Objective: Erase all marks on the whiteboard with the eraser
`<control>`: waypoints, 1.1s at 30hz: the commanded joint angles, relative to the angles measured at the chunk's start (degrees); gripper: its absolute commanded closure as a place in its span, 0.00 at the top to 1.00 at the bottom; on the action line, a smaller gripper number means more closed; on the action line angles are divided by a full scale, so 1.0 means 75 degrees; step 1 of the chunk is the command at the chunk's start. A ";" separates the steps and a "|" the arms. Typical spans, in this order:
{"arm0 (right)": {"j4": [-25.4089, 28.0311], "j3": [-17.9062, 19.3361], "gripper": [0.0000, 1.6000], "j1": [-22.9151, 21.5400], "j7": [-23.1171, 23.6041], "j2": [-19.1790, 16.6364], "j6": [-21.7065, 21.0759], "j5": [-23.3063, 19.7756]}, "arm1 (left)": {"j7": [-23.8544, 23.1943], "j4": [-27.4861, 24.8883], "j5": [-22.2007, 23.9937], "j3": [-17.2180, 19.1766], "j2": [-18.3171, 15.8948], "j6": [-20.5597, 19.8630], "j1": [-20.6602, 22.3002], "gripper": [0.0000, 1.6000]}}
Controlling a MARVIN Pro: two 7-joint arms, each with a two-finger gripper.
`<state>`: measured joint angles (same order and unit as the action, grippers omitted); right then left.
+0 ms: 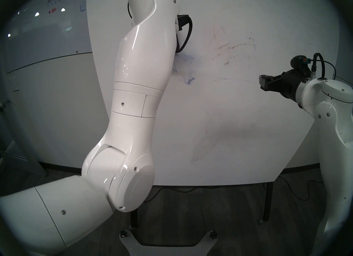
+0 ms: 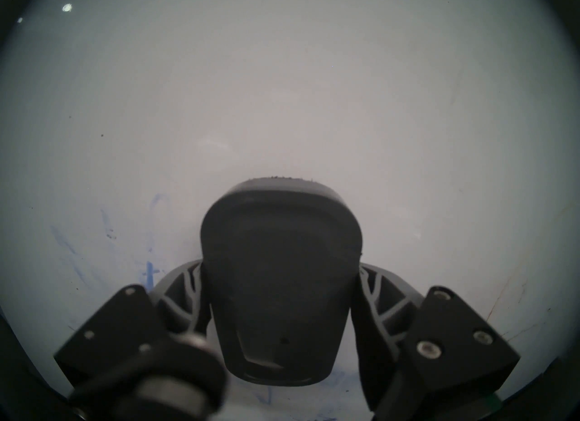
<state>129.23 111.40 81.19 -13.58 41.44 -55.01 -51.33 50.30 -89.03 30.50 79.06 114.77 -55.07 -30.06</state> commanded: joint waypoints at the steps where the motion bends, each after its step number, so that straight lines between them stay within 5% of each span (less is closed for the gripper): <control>1: 0.0037 0.0023 1.00 -0.0065 0.0004 -0.0033 0.0042 0.0016 | 0.0437 -0.0134 0.0415 -0.0463 0.0030 0.0009 -0.0650 0.00; 15: 0.0037 0.0023 1.00 -0.0065 0.0005 -0.0034 0.0044 0.0017 | 0.0734 -0.0692 0.0464 -0.0576 0.0030 0.0009 -0.1821 0.00; 33: 0.0036 0.0022 1.00 -0.0066 0.0006 -0.0035 0.0046 0.0017 | 0.0803 -0.2263 -0.0857 -0.1113 0.0030 0.0009 -0.2321 0.00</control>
<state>129.23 111.40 81.19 -13.58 41.43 -55.01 -51.33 49.97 -101.62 26.80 71.70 114.80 -54.85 -48.28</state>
